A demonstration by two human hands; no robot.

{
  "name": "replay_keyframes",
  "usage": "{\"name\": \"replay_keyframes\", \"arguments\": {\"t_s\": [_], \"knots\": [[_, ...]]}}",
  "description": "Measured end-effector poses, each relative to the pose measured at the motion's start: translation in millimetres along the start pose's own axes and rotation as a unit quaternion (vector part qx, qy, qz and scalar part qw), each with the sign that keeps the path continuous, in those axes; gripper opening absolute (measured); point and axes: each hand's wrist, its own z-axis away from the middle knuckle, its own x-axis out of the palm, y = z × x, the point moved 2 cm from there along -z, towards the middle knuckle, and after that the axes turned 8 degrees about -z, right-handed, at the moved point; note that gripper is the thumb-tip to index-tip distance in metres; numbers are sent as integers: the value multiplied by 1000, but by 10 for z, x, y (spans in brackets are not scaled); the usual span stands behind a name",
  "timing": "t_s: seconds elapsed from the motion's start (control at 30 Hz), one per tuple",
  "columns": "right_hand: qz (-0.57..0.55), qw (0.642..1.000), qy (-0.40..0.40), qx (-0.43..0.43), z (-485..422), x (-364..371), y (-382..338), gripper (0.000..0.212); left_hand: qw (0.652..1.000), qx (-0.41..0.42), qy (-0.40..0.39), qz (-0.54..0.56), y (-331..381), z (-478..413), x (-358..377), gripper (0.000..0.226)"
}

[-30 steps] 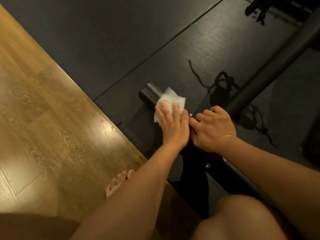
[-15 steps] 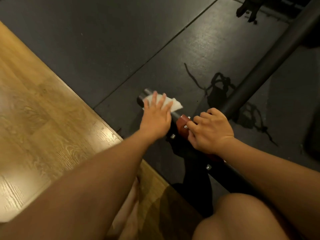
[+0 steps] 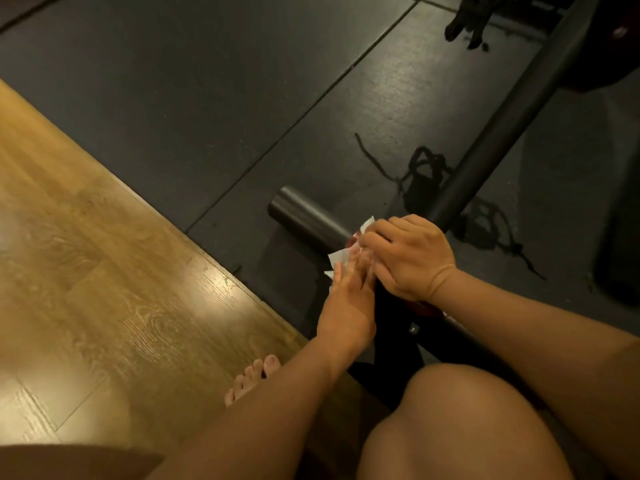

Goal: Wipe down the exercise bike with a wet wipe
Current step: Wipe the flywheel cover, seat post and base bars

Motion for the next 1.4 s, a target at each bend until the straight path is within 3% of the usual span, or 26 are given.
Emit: {"name": "replay_keyframes", "arguments": {"t_s": [0.13, 0.2, 0.3, 0.4, 0.53, 0.67, 0.83, 1.03, 1.13, 1.27, 1.4], "knots": [[-201, 965, 135, 102, -24, -153, -48, 28, 991, 37, -28, -122, -3, 81, 10, 76], [-217, 957, 163, 100, -7, -223, 14, 30, 982, 67, -35, -170, -107, -53, -78, 72], [-33, 996, 76, 33, 70, -233, 186, 30, 972, 60, -55, -219, -164, -395, -252, 84], [84, 996, 3, 24, 109, -129, 220, 29, 960, 57, -41, -271, -61, -421, -227, 82], [105, 991, -43, 73, -83, -151, 95, 29, 956, 122, -64, -258, -172, -112, -237, 70], [131, 985, -89, 75, -219, -157, 126, 20, 941, 190, -81, -267, -383, -66, -309, 75], [150, 981, -73, 98, -233, -110, 116, 38, 949, 98, -107, -278, -732, -523, -466, 92], [127, 984, -74, 99, -236, -89, 153, 38, 946, 54, -119, -297, -1239, -1076, -713, 93], [136, 982, -76, 111, -222, -82, 169, 31, 924, 51, -137, -353, -1383, -1221, -766, 91], [118, 981, -101, 118, -234, -126, 127, 26, 923, 123, -128, -340, -1064, -1228, -742, 72], [124, 978, -107, 132, -245, -132, 113, 29, 957, 173, -107, -207, -416, -970, -508, 54]]}}
